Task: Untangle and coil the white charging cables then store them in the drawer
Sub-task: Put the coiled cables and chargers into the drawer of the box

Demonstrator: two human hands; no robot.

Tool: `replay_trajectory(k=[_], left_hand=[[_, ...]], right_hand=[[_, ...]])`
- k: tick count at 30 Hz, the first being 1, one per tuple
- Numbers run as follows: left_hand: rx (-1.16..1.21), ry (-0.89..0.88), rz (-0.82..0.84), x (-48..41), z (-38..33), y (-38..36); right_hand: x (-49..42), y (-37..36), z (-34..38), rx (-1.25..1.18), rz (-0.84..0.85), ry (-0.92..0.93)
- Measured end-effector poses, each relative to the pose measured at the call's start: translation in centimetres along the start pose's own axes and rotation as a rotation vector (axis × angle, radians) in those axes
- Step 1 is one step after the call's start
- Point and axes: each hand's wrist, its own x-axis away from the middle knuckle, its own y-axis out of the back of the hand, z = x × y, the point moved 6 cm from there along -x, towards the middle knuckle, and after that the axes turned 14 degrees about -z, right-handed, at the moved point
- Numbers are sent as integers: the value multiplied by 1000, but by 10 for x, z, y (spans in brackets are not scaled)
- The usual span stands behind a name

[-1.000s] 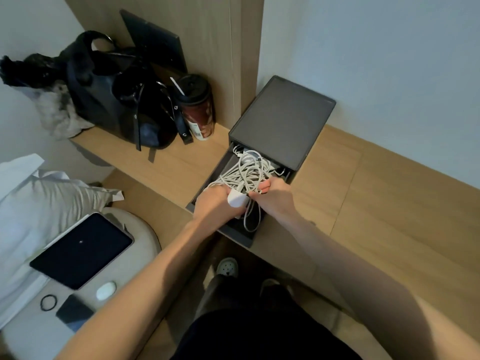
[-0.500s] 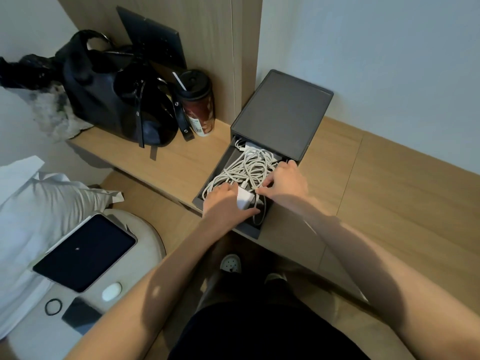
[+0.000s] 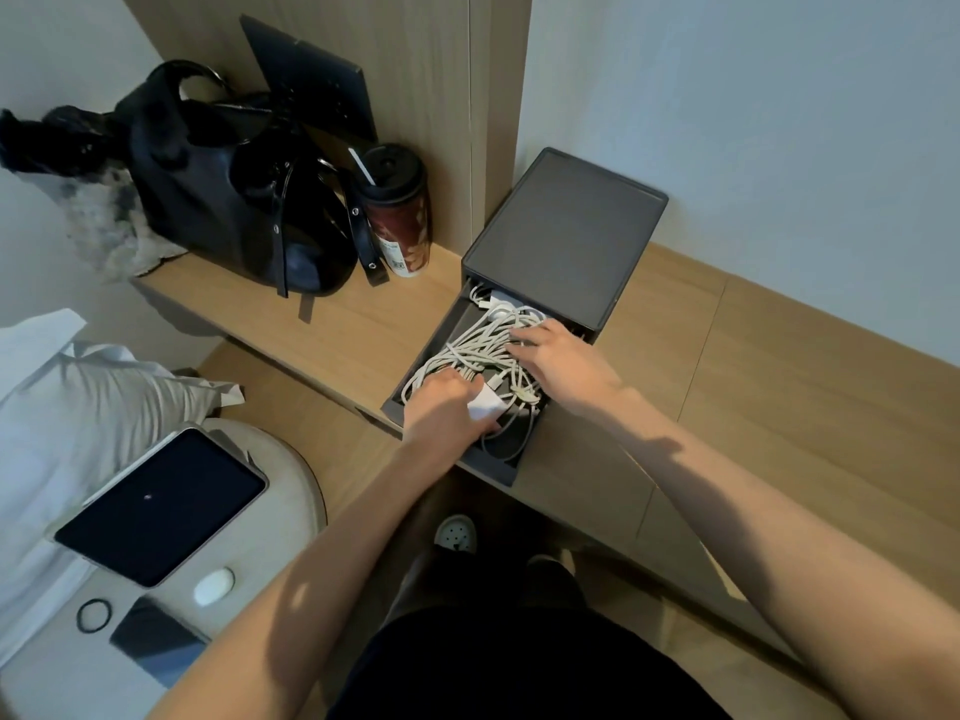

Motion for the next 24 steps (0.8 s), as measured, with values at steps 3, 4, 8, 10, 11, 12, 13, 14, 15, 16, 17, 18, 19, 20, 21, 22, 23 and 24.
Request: replay_trajectory(k=[3,4,8,10,11,12,13,14,15,16,17,18,19,20,21,22,23,24], left_hand=[[-19,-31,9,-1,-5,0],[-29,-40,31,-2,-6,-1],[-39,-22,98,-5,-8,-9],[-36,-27,97,-3,-9,-12],[-17,-26,97,-3,-9,-13],[3,-26,98,-1,-9,-12],[21,-32,100,-1,-7,-11],[39,-39,106,-1,-5,-10],[59,-41,115,0,-3,-9],[80,-43,122,1,-1,-8],[94,-49,122,1,0,-6],[100,-59,116,2,0,-5],[100,-69,106,2,0,-4],[97,-75,94,2,-1,-3],[96,-76,84,2,-2,-3],[102,-72,74,1,-2,-3],[116,-66,66,0,-1,-3],[138,-67,57,-1,-1,-3]], right_hand=[[16,-7,-4,-88,28,-32],[21,-11,-6,-70,71,-35],[27,-24,-10,70,151,-24],[24,-25,-11,94,170,-24],[23,-24,-11,88,181,-26],[22,-22,-12,85,189,-29],[21,-21,-13,68,185,-50],[20,-19,-13,35,160,-67],[20,-16,-12,24,123,-59],[21,-12,-12,-3,84,-92],[23,-11,-12,-41,51,-147],[25,-7,-10,-34,14,-183],[26,-5,-7,25,6,-195],[29,-5,-4,63,21,-217],[31,-7,-4,70,38,-268],[33,-5,-2,75,38,-328],[35,-6,0,108,35,-345],[36,-6,2,142,34,-358]])
